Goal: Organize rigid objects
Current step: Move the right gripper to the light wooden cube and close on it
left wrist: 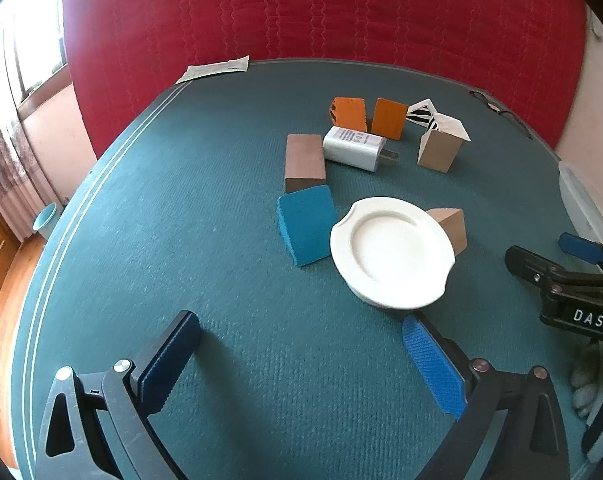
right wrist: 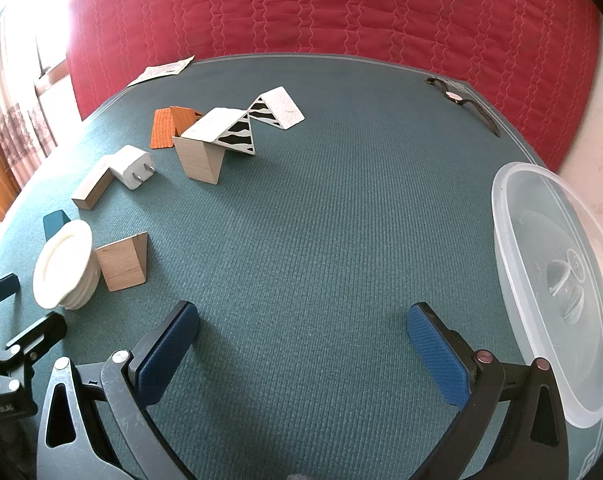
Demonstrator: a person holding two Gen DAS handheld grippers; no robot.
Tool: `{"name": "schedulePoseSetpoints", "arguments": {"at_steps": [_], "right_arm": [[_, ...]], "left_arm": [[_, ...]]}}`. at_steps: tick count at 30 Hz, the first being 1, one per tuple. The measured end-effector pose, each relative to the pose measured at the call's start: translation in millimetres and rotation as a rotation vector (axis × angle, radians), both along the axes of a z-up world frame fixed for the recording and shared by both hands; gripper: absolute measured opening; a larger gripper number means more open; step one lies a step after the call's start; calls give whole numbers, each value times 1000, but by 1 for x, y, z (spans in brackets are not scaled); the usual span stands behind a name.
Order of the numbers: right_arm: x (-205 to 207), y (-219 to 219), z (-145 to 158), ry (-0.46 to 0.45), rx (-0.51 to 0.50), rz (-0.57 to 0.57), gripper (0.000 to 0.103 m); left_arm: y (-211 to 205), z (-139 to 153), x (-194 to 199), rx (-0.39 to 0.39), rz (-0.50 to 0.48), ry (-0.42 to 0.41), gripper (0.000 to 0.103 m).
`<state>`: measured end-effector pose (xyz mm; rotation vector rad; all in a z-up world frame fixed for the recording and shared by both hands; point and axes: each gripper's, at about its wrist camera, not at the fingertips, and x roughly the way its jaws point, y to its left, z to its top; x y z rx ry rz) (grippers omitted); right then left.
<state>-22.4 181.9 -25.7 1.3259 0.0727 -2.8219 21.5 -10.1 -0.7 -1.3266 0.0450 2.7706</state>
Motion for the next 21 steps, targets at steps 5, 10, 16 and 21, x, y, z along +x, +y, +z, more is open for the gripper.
{"name": "schedulePoseSetpoints", "arguments": {"at_steps": [5,10,16,21], "right_arm": [[3,-1,2,-1,0,5,103],[1,-1,0,-1,1,8,103],[1,-1,1,-2,0,7,103],[2,-1,0,-3,0,8,103]], "left_arm": [[-7,1,2,33,-4,1,103],[-11,2,3,54,-9,4,103],[-14,2,-1,53,9,-4,103],[-13,1,-4,19,19,-12,103]]}}
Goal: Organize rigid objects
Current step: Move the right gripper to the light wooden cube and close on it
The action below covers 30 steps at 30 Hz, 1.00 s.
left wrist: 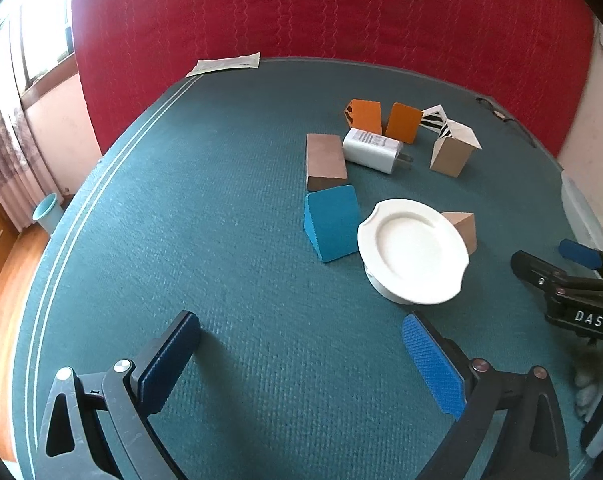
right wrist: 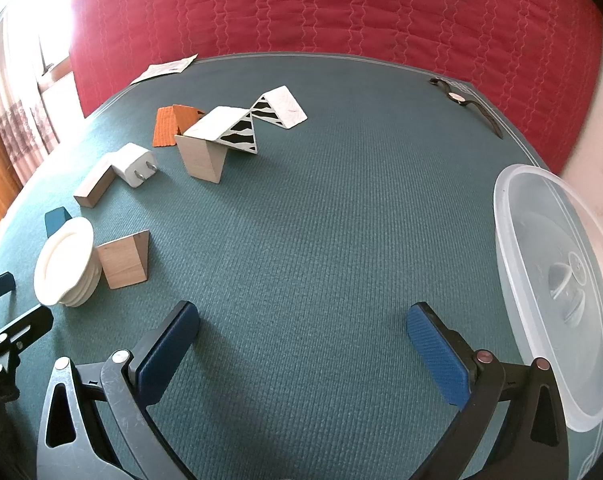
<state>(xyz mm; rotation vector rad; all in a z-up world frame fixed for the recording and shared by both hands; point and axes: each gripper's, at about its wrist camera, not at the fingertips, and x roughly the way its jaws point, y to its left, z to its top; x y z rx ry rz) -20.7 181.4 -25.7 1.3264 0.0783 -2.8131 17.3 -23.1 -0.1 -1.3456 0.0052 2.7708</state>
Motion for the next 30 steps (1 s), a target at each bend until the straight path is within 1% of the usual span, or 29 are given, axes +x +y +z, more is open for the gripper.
{"name": "schedulePoseSetpoints", "arguments": {"at_steps": [7,11,13,16,20,21,24,28,30], "right_arm": [[8,-4,1,-11,2,29,103],[11,-7,3,-8,1,56,103],[15,-16,3,-8,-7,111,103],[19,-29,5,-6,-27,162,101],[18,-52,8,-2,-49,243,92],[17,-59,9,1,-52,259,91],[10,-68,9,9,-39,280,84],[3,-75,12,17,-32,300,72],[2,-80,11,28,-12,304,71]], "left_arm": [[-18,0,-3,-10,48,-5,103],[-22,0,-4,-13,54,-2,103],[-22,0,-4,-19,51,-3,103],[-22,0,-3,-24,49,-5,103],[-26,-1,-2,-30,63,-6,103],[-30,-1,-2,-30,70,-6,103],[-36,-1,-1,-27,84,-7,103],[-42,-1,0,-21,95,-6,103],[-42,-1,0,-21,94,-5,103]]}}
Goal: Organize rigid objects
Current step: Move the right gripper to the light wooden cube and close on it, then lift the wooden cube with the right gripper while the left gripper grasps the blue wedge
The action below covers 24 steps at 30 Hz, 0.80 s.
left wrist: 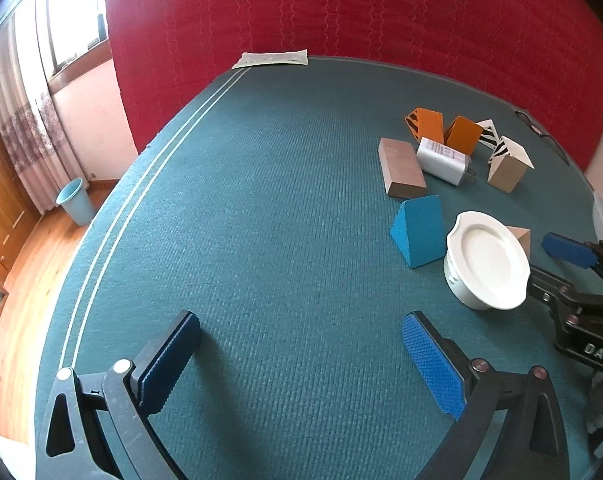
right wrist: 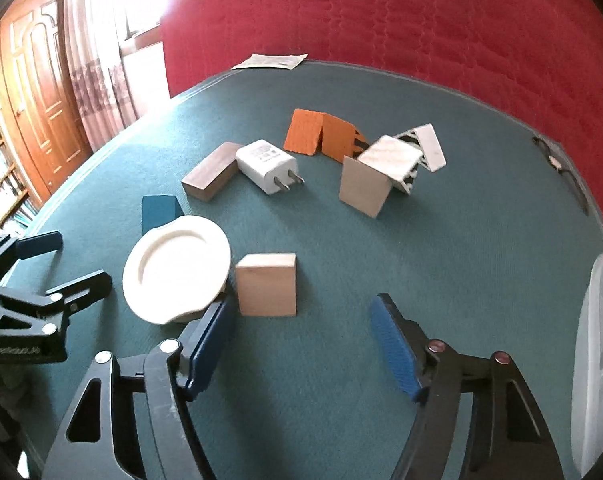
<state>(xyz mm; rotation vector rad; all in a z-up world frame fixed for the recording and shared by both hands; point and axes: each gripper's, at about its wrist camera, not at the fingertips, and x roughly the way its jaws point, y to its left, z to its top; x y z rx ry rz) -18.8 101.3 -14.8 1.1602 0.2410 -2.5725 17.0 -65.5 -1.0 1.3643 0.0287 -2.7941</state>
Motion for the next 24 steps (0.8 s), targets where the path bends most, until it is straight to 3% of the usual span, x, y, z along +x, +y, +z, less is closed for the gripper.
{"name": "schedulePoseSetpoints", "arguments": {"at_steps": [3,11,24], "right_arm": [[-2,-4,0,11,9,5,64],[-8,2,0,24,0,-14,31],[7,34,1,24,-26,-69,31]], "left_arm": [[0,0,0,0,0,-1,103],[1,0,-3,-7,0,-2,103],[7,4,-11,-40,4,7,103]]}}
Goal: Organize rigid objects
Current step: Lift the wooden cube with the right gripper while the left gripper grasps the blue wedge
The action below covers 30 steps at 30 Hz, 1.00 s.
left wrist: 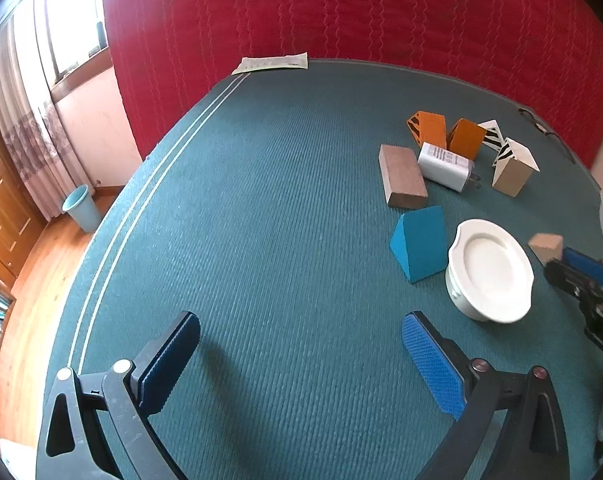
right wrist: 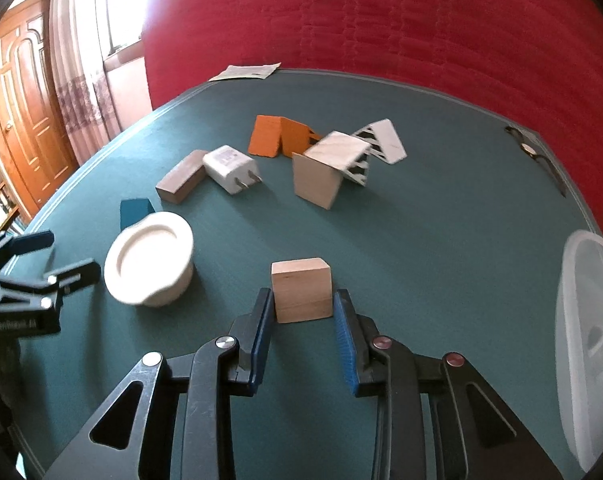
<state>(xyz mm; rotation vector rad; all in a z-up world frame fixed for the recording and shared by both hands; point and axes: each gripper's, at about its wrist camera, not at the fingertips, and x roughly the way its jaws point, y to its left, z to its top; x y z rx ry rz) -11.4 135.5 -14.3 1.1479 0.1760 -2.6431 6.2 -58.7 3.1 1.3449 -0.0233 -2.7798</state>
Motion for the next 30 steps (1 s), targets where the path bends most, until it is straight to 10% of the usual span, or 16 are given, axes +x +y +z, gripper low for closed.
{"name": "schedulePoseSetpoints", "arguments": {"at_steps": [20,30], "right_arm": [[16,17,-2,2,1,-40,31],[20,21,-2,3,0,-51,31]], "left_arm": [[28,7,-35,46,-15,11,102],[25,6,-43,100,5,5,84]]}}
